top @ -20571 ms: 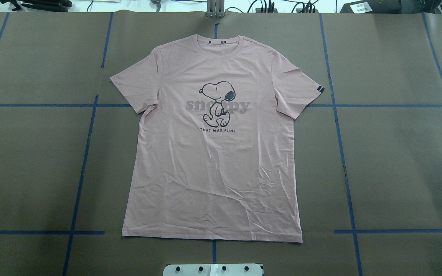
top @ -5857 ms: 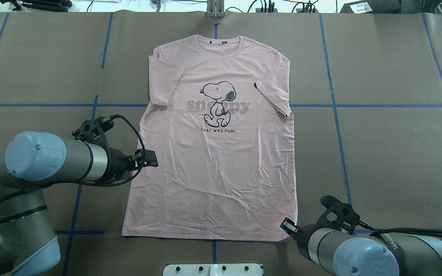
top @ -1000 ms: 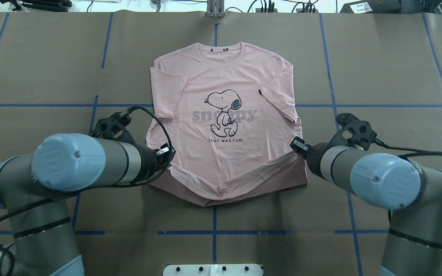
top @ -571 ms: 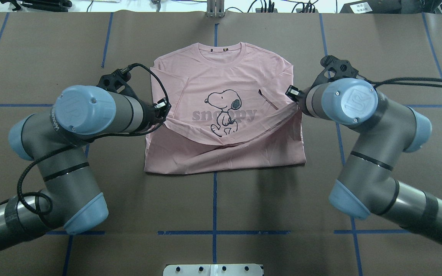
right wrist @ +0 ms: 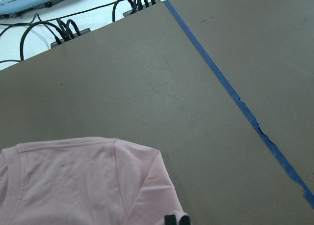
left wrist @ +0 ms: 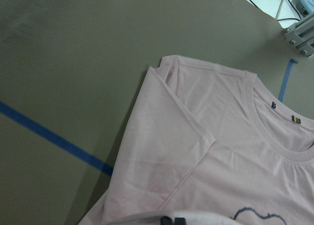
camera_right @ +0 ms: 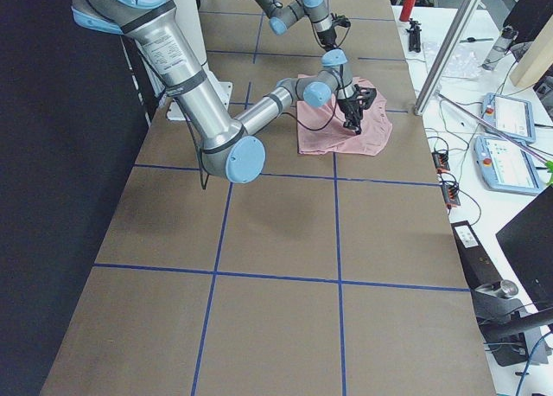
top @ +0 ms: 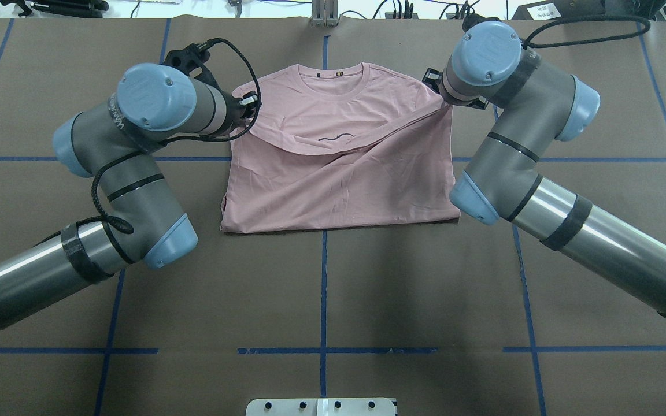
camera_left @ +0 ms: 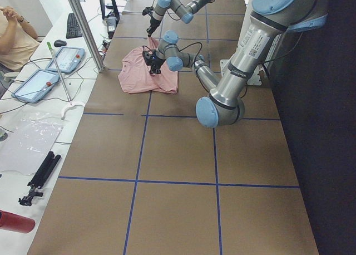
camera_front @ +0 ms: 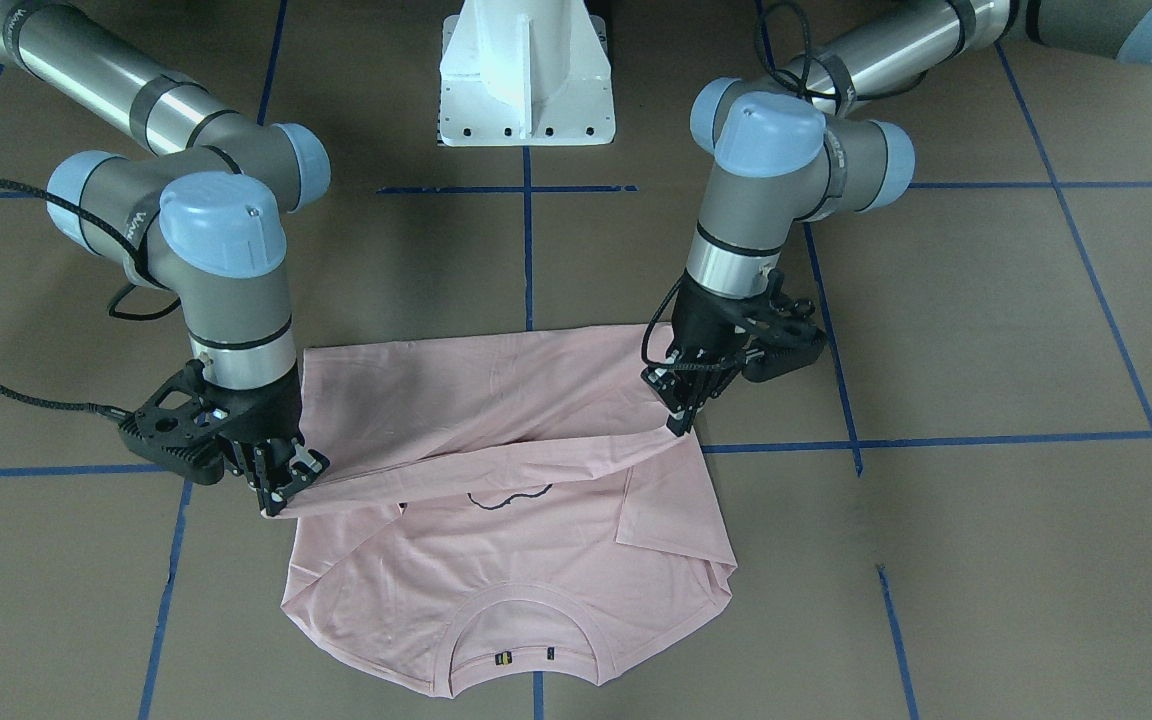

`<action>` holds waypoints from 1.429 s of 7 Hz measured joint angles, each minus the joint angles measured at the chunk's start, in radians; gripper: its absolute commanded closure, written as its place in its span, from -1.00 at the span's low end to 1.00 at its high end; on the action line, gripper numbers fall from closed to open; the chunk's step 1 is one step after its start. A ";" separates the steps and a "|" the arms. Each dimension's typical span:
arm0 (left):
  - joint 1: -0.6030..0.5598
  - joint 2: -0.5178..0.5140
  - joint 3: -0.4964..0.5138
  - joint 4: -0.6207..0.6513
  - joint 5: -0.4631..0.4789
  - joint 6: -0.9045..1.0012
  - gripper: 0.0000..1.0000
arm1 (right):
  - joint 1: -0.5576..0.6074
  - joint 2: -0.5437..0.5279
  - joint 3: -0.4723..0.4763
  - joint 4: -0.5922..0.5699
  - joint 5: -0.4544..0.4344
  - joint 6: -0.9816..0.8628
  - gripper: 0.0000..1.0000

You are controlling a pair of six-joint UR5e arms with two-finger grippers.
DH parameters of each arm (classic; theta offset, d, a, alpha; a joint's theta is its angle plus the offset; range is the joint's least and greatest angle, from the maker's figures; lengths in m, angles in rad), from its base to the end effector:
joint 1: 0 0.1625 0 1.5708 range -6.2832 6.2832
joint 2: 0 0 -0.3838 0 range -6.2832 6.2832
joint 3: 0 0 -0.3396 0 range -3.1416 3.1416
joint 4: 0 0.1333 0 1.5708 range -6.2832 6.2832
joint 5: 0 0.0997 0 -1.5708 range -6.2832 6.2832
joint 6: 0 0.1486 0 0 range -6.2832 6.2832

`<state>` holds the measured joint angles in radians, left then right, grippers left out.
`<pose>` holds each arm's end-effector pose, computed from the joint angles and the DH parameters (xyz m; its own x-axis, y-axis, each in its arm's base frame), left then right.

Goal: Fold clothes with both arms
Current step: 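Lift the hem with both grippers and fold it toward the collar, then lay the hem near the collar and open both grippers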

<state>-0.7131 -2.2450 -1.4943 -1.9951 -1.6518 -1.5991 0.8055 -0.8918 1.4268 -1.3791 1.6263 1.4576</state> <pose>0.4491 -0.5488 0.2634 0.3774 -0.3637 -0.8516 0.6107 0.7890 -0.0663 -0.3991 -0.5960 0.3327 0.5929 0.4544 0.6648 -0.6316 0.7746 0.0339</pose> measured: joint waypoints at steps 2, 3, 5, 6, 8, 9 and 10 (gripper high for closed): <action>-0.053 -0.035 0.052 0.001 0.009 0.084 1.00 | 0.038 0.054 -0.075 0.000 0.002 -0.043 1.00; -0.066 -0.039 0.056 0.020 0.011 0.106 1.00 | 0.056 0.062 -0.089 -0.001 0.002 -0.076 1.00; -0.073 -0.040 0.060 0.056 0.010 0.115 1.00 | 0.061 0.075 -0.130 0.001 0.002 -0.105 1.00; -0.071 -0.039 0.066 0.068 0.010 0.114 1.00 | 0.048 0.078 -0.146 0.001 0.000 -0.107 1.00; -0.061 -0.043 0.110 0.047 0.010 0.113 1.00 | 0.022 0.077 -0.175 0.002 -0.008 -0.108 1.00; -0.058 -0.049 0.141 0.012 0.010 0.114 1.00 | 0.016 0.077 -0.195 0.006 -0.009 -0.108 1.00; -0.058 -0.063 0.185 -0.032 0.010 0.115 1.00 | 0.015 0.076 -0.216 0.017 -0.009 -0.109 1.00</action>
<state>-0.7708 -2.3084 -1.3093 -2.0271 -1.6413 -1.4840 0.8201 -0.8156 1.2110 -1.3622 1.6171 1.3489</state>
